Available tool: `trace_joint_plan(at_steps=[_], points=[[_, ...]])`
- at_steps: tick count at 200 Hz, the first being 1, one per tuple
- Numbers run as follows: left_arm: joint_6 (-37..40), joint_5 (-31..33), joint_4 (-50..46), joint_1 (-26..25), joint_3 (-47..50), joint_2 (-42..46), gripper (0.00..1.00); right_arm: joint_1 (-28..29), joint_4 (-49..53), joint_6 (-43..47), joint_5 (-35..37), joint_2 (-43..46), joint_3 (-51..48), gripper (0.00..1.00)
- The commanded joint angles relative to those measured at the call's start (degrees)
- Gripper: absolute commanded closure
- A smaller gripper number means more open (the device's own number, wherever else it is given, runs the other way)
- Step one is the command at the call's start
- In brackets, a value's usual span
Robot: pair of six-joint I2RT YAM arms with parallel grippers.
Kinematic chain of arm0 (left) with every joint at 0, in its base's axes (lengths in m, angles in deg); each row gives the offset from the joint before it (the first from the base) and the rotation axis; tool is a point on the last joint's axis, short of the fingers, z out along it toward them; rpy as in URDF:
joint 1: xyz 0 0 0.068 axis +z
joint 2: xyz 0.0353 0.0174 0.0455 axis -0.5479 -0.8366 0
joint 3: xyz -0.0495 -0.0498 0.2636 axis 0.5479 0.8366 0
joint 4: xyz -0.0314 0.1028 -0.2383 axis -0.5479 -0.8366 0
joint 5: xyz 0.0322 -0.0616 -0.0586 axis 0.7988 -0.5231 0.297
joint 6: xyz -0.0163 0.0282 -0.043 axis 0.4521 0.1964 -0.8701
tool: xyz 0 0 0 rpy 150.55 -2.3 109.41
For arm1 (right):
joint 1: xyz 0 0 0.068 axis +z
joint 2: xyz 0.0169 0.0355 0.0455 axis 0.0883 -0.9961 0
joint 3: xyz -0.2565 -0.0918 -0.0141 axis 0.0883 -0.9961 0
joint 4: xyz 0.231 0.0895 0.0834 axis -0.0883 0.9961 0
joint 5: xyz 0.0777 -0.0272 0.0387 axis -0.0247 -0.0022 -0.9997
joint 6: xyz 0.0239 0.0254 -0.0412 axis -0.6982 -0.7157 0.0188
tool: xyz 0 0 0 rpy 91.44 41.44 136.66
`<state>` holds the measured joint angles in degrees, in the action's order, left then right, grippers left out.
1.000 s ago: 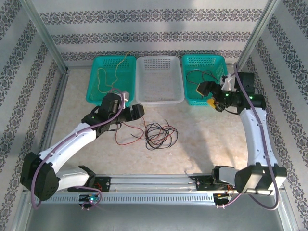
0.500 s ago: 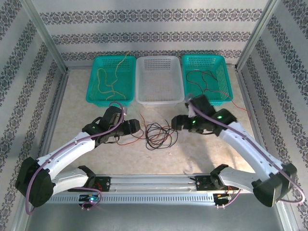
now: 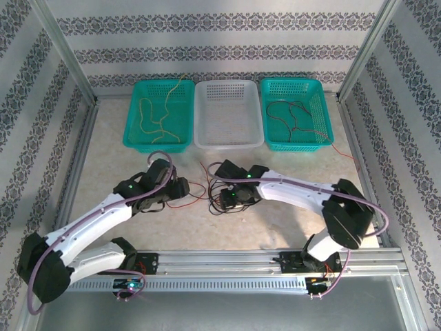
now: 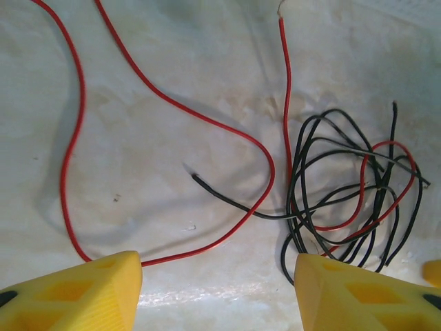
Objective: Untangle the cables
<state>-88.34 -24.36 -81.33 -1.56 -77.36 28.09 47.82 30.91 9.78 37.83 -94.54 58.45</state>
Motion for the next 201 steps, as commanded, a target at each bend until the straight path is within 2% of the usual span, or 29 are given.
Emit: trace_joint_plan(at_steps=[1, 60, 93, 99, 126, 159, 175, 201], points=[[-2.08, 3.31, -4.1, 0.15, 1.42, 3.85, 0.41, 1.26, -2.74, 3.66, 0.22, -5.23, 5.43, 0.62], [-2.13, 2.52, -4.47, 0.24, -0.08, 8.82, 0.43, 1.26, -0.27, 6.34, 1.35, -16.73, 13.74, 0.7], [-2.43, 2.24, -3.6, 0.24, -0.46, 10.45, 0.43, 1.09, 1.92, 7.33, 1.49, -17.93, 16.04, 0.93], [-2.39, 2.06, -3.18, 0.29, -0.4, 10.67, 0.43, 1.08, 2.12, 7.28, 1.64, -17.14, 15.96, 1.0], [-1.7, 0.08, 0.6, 0.26, -0.63, 10.63, 0.42, 0.99, 2.98, 7.15, 1.84, -9.57, 15.64, 1.0], [-1.52, -8.2, 13.6, 0.18, -0.88, 8.74, 0.41, 0.19, 2.58, 6.77, 1.65, 3.79, 14.73, 1.0], [-2.24, -12.87, 22.26, 0.07, -0.87, 6.81, 0.42, -1.69, 1.01, 5.29, -1.85, 9.25, 14.55, 1.0], [-1.3, -17.06, 30.47, -0.38, -3.8, 3.42, 0.42, -4.35, -3.67, 1.37, -6.07, 16.91, 13.85, 1.0]])
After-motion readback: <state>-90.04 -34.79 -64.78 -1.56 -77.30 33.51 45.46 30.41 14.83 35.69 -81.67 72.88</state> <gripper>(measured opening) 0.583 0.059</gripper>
